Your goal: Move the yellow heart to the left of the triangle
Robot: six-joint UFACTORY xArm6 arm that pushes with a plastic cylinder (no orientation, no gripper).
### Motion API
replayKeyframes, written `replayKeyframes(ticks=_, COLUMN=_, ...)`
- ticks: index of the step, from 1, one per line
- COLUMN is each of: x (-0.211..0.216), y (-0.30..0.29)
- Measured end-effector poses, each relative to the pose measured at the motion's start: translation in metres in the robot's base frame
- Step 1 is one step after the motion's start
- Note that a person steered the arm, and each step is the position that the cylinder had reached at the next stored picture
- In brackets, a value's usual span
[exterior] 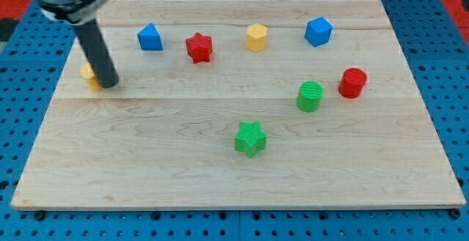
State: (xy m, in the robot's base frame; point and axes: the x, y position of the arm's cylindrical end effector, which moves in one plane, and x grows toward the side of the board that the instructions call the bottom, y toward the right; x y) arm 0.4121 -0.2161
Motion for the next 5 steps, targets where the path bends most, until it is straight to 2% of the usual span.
replayKeyframes(ticks=1, x=0.034, y=0.010)
replayKeyframes(ticks=2, x=0.034, y=-0.025)
replayKeyframes(ticks=3, x=-0.014, y=-0.068)
replayKeyframes(ticks=4, x=-0.054, y=-0.070)
replayKeyframes(ticks=5, x=-0.034, y=-0.085)
